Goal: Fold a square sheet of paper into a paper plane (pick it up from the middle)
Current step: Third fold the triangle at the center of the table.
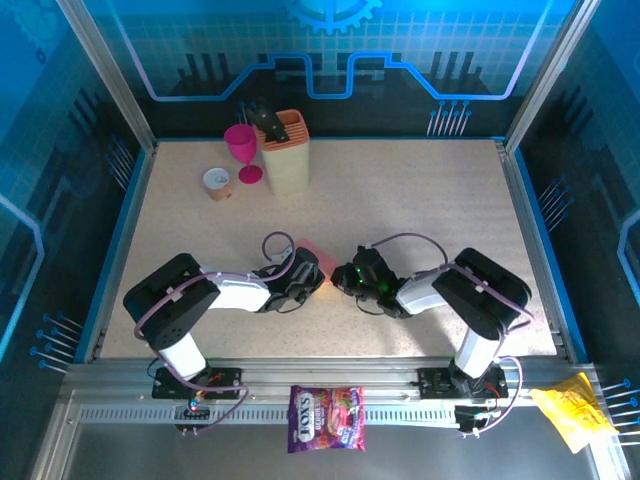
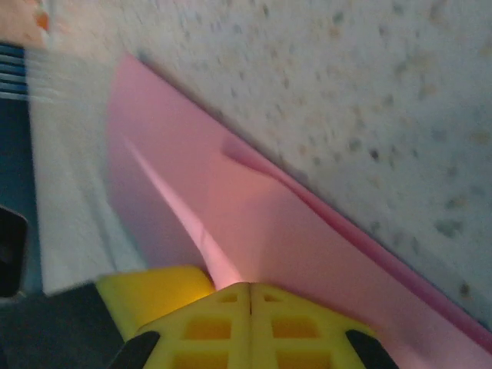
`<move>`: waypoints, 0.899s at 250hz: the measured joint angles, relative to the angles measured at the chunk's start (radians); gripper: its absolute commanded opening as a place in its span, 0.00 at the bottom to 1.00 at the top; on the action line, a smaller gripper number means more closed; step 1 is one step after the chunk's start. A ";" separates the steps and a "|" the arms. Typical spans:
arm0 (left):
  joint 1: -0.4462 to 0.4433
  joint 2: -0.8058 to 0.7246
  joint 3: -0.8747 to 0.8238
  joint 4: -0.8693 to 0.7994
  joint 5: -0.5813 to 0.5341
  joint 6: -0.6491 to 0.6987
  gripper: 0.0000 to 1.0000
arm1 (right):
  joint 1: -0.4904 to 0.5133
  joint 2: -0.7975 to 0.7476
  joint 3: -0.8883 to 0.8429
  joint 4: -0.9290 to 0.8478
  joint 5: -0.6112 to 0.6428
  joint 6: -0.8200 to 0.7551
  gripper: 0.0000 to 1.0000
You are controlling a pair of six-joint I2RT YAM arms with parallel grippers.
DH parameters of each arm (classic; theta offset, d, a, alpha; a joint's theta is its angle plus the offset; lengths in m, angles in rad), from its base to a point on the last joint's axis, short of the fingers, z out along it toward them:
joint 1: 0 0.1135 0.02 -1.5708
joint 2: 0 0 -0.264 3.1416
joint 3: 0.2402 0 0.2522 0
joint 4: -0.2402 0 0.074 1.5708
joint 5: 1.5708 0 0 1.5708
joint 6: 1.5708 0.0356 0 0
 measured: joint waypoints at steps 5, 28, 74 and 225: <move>0.000 0.003 0.000 0.005 0.000 -0.003 0.00 | 0.000 0.018 -0.006 0.047 -0.001 0.014 0.00; -0.001 0.010 -0.007 0.030 0.000 -0.011 0.00 | 0.002 0.103 -0.053 0.281 0.007 0.091 0.00; -0.001 0.012 -0.027 0.066 0.000 -0.033 0.00 | 0.001 0.192 -0.105 0.531 0.016 0.210 0.00; 0.000 0.007 -0.041 0.081 0.000 -0.033 0.00 | -0.041 -0.064 0.085 -0.316 0.012 0.106 0.00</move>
